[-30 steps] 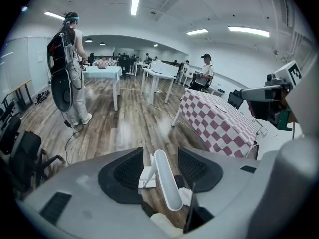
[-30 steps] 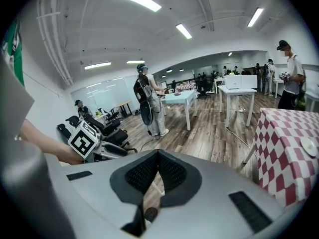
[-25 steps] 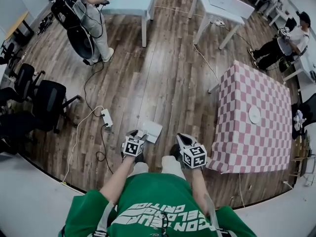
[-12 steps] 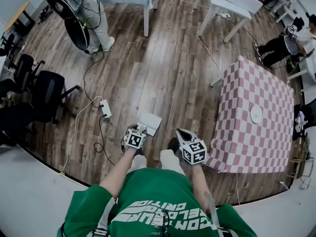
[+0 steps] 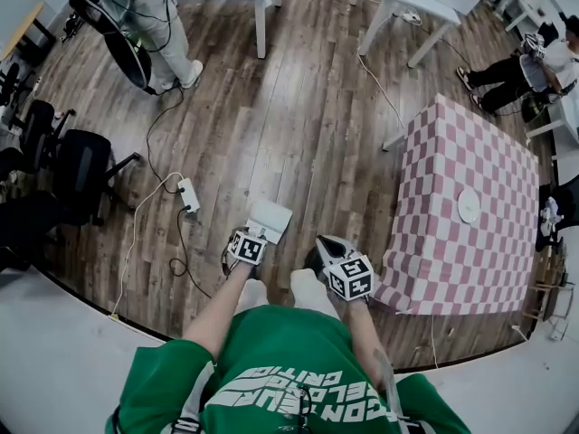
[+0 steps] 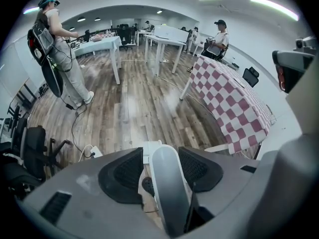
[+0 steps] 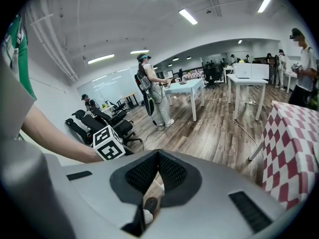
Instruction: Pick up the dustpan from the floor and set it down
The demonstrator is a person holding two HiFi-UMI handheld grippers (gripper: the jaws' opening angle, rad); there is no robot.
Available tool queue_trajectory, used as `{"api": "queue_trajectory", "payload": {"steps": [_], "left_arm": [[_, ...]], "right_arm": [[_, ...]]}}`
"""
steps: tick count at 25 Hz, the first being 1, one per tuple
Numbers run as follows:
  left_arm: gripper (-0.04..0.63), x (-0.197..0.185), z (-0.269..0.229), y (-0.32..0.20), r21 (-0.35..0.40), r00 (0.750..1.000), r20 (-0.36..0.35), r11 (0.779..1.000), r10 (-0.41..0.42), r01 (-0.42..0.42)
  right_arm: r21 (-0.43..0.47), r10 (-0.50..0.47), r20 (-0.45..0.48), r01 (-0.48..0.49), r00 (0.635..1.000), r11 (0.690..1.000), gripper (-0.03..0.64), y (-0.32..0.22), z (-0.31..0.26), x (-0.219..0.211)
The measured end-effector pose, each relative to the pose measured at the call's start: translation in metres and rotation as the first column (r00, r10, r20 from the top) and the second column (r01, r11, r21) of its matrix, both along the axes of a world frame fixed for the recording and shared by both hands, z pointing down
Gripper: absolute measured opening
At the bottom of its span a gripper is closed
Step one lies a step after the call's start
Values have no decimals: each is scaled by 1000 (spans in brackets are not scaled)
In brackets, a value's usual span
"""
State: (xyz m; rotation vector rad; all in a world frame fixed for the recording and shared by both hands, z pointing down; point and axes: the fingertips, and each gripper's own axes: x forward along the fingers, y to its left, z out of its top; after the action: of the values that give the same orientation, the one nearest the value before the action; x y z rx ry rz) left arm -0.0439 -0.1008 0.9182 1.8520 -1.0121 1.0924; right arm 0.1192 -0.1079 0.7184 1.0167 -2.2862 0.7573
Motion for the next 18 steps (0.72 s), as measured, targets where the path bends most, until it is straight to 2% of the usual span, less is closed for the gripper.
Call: {"api": "queue_trajectory", "payload": {"steps": [5, 10, 12, 15, 18], "left_arm": [[204, 2, 13, 0, -57, 1000, 27, 998, -15, 16], [204, -11, 16, -8, -62, 995, 89, 997, -40, 45], [202, -9, 22, -5, -85, 995, 73, 994, -64, 70], [202, -1, 34, 7, -172, 995, 25, 980, -98, 101], [192, -5, 33, 3, -170, 994, 53, 980, -97, 105]], "right_arm": [[-5, -1, -6, 1, 1000, 1000, 8, -10, 3, 9], [-5, 2, -9, -2, 1000, 1000, 8, -20, 4, 17], [-9, 2, -15, -2, 1000, 1000, 8, -20, 5, 19], [-13, 5, -22, -5, 1000, 1000, 8, -20, 7, 23], [-18, 10, -27, -10, 1000, 1000, 8, -21, 8, 26]]}}
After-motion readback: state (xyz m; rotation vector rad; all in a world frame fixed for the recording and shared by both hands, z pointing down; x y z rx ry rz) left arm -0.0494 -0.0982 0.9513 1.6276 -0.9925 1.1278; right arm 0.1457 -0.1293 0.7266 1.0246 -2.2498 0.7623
